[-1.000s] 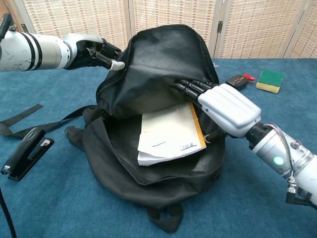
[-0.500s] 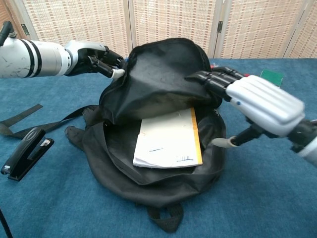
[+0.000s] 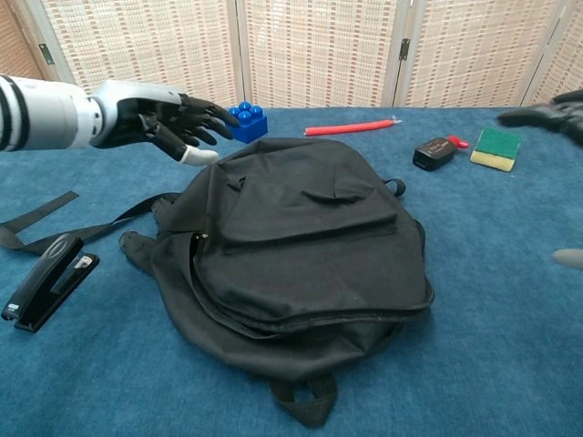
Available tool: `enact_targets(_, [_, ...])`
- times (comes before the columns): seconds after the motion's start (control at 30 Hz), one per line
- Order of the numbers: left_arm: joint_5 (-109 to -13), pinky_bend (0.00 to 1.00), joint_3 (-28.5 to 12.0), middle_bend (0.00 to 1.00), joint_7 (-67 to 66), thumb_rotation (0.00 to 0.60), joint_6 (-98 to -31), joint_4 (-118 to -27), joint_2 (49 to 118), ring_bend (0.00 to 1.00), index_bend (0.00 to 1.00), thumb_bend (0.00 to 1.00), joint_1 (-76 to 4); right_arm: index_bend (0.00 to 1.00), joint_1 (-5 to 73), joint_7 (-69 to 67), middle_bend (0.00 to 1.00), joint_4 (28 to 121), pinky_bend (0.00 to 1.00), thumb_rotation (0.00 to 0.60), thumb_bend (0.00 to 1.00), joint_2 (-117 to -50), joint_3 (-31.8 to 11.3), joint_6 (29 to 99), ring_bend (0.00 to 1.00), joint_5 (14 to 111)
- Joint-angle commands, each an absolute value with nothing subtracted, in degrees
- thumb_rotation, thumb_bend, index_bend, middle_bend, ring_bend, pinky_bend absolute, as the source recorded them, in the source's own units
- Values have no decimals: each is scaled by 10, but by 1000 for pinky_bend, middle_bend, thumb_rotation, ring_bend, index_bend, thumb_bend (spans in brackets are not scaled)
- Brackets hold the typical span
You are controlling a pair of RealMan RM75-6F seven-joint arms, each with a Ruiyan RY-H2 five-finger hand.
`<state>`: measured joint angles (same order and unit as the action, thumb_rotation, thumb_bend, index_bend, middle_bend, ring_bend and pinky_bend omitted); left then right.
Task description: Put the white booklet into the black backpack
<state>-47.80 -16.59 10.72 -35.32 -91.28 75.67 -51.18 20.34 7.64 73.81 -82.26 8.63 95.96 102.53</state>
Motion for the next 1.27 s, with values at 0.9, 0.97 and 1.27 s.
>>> enact_targets(0.9, [-671, 0, -38, 130, -77, 600, -841, -950, 702, 112, 172, 410, -217, 0, 124, -4, 11, 925, 141, 600, 154, -605, 29, 823, 76, 813])
enact_targets(0.97, [-684, 0, -27, 114, -79, 600, -868, -955, 700, 96, 159, 408, -192, 0, 111, -18, 11, 921, 134, 600, 153, -603, 29, 833, 77, 814])
enact_targets(1.27, [-721, 0, 3, 99, -108, 600, -932, -1001, 686, 84, 147, 408, -119, 0, 59, -18, 19, 910, 134, 600, 154, -614, 23, 882, 89, 813])
